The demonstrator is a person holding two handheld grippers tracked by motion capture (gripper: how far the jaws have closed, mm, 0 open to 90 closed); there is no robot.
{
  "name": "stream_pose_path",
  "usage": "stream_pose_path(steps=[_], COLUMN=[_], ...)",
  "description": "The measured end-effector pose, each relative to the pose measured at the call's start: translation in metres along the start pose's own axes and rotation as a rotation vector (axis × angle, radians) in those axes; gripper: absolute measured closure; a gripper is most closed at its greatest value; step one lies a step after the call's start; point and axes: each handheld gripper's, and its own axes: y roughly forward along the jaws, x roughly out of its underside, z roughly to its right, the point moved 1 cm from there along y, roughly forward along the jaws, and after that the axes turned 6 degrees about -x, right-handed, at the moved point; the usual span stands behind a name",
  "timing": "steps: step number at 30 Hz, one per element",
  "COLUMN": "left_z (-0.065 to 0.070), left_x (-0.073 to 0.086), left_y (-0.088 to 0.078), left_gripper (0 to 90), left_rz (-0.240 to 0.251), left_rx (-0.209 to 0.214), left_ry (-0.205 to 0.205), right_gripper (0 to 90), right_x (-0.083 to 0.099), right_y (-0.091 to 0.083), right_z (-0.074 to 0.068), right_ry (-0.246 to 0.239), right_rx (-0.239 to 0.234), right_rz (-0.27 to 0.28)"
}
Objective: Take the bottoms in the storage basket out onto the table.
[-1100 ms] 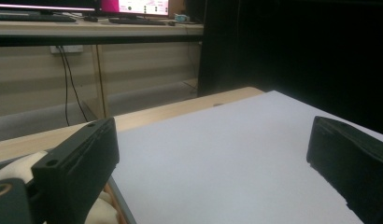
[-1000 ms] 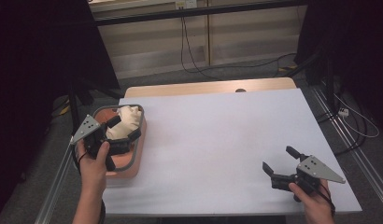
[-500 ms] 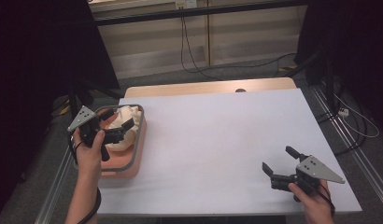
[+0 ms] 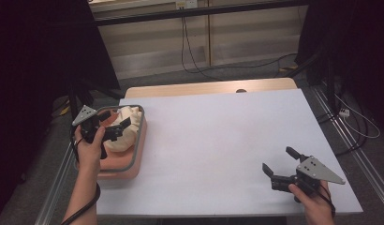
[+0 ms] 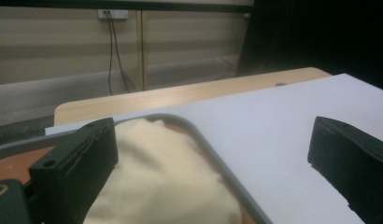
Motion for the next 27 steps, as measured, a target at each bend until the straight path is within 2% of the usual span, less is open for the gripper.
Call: stream_pose_path(steps=[9, 13, 15, 19, 22, 27], left_z=[-0.011, -0.016, -0.018, -0.024, -0.026, -0.026], left_x=[0.011, 0.016, 0.018, 0.023, 0.024, 0.028], left_y=[0.02, 0.03, 0.035, 0.042, 0.046, 0.054], left_gripper=[2.2, 2.8, 3.3, 2.5, 0.3, 0.2], left_rz=[-0.076, -0.113, -0.15, -0.165, -0.188, -0.248], left_rx=[-0.031, -0.053, -0.071, -0.078, -0.071, -0.075], left_ry=[-0.009, -0.036, -0.016, -0.06, -0.062, -0.105], right_gripper=[1.8, 1.9, 1.9, 1.9, 1.9, 1.9], right_x=[0.0, 0.0, 0.0, 0.0, 0.001, 0.001], right_y=[0.0, 0.0, 0.0, 0.0, 0.001, 0.001], right_z=[-0.001, 0.0, -0.001, -0.001, -0.001, 0.0], right_ry=[-0.004, -0.003, -0.003, -0.001, 0.0, 0.002], right_rx=[-0.003, -0.004, -0.003, -0.007, -0.009, -0.008], right_rz=[-0.001, -0.003, -0.004, -0.001, -0.004, -0.004])
